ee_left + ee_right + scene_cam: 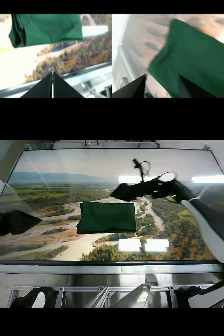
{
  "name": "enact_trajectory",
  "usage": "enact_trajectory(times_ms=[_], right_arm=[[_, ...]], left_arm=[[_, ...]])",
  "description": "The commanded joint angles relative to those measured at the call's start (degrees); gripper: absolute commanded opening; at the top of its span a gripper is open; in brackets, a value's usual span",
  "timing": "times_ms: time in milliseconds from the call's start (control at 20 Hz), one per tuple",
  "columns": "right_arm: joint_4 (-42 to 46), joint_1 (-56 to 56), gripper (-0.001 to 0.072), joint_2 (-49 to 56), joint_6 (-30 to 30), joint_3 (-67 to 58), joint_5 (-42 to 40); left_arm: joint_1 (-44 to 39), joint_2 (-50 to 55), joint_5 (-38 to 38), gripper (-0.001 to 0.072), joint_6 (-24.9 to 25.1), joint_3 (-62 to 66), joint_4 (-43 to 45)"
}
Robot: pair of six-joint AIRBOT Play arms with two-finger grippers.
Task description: Fold the shirts.
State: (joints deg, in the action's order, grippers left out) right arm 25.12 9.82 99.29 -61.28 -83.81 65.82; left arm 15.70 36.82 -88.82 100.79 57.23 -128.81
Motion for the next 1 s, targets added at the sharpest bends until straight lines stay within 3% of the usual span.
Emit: enact_trajectory(times_ms=[0,300,450,750,950], right_arm=[[14.03,-10.54,0.0654,-5.49,-7.34,8.66,4.92],[8.92,-11.78,0.0665,-0.68,-6.01,19.78,3.23],[7.67,-8.50,0.0589,1.95,-6.01,19.78,-0.57],[-8.48,-4.00,0.0569,6.12,-1.27,19.74,-2.62],[-13.64,-2.34,0.0568,8.09,0.07,19.63,-3.69]], left_arm=[[0.15,-6.71,-0.81,0.0016,-0.35,-7.17,-0.31],[0.15,-10.64,0.02,0.0016,-2.43,-7.30,-0.33],[0.15,-7.85,-1.73,0.0016,-3.82,-3.23,-1.11],[0.15,-3.61,-3.98,0.0017,-3.80,1.29,-7.78],[0.15,-4.04,-4.46,0.0016,-3.85,-0.24,-7.87]])
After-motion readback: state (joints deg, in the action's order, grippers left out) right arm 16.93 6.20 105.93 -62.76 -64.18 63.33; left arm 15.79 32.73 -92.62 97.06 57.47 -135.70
